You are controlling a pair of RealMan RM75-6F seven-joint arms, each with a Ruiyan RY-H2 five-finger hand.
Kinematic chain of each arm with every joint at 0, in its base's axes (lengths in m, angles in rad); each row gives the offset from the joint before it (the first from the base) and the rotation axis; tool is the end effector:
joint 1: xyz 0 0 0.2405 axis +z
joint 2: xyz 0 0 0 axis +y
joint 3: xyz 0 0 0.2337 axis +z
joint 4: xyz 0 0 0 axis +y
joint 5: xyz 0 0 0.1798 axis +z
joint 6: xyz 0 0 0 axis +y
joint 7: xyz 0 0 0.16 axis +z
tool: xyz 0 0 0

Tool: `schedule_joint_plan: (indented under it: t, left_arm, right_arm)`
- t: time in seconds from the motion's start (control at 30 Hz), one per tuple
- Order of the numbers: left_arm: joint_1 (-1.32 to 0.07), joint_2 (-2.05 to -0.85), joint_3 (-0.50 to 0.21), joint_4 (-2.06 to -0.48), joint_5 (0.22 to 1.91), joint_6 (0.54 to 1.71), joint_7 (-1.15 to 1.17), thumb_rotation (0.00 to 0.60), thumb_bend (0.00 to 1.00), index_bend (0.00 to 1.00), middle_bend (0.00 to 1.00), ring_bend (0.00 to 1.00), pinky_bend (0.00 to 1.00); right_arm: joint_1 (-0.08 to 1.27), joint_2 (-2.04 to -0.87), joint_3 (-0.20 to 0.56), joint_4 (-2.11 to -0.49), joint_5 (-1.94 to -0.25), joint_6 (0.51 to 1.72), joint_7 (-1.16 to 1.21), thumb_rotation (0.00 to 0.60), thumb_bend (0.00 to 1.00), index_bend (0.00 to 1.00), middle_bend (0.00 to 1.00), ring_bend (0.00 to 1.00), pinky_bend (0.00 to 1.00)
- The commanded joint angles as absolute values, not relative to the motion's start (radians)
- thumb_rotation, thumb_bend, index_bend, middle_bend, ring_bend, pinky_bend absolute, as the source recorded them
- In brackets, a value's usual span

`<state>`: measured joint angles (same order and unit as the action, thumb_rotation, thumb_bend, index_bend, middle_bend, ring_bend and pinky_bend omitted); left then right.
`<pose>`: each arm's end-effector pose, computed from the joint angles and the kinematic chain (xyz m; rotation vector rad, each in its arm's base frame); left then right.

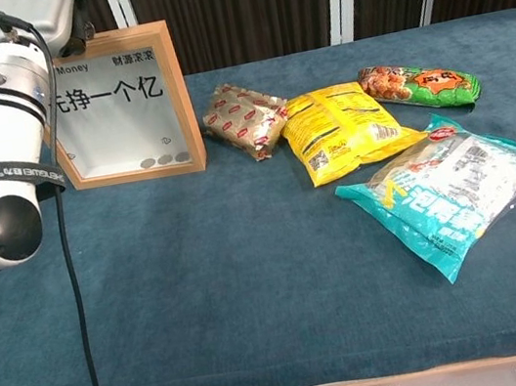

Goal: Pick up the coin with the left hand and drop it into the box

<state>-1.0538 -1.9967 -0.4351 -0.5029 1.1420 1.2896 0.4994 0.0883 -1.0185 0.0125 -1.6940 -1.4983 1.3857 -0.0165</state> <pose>-0.0806 0.4426 0.0607 -1.2558 -0.2585 -0.9094 -0.2801 -0.1849 0.1793 1.4700 -0.9754 0.7950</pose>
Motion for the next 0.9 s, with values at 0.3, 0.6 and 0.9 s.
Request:
schedule_joint_plan:
  t: [0.3, 0.6, 0.9]
  left_arm:
    - [-1.055, -1.998, -0.435, -0.497, 1.142, 1.286, 0.497, 0.600, 0.52, 0.61, 1.00, 1.00, 1.00]
    - [-1.053, -1.996, -0.440, -0.492, 1.138, 1.286, 0.497, 0.600, 0.52, 0.60, 1.00, 1.00, 1.00]
    - [-1.064, -2.007, -0.440, -0.463, 1.136, 1.270, 0.488, 0.600, 0.51, 0.58, 1.00, 1.00, 1.00]
  right_arm:
    - [0.090, -1.018, 0.014, -1.693, -1.497, 1.384, -0.015, 0.600, 0.18, 0.00, 0.00, 0.00, 0.00]
    - [0.089, -1.018, 0.014, -1.694, -1.495, 1.384, -0.016, 0.600, 0.18, 0.00, 0.00, 0.00, 0.00]
    - [0.090, -1.016, 0.016, -1.696, -1.491, 1.383, -0.016, 0.600, 0.18, 0.00, 0.00, 0.00, 0.00]
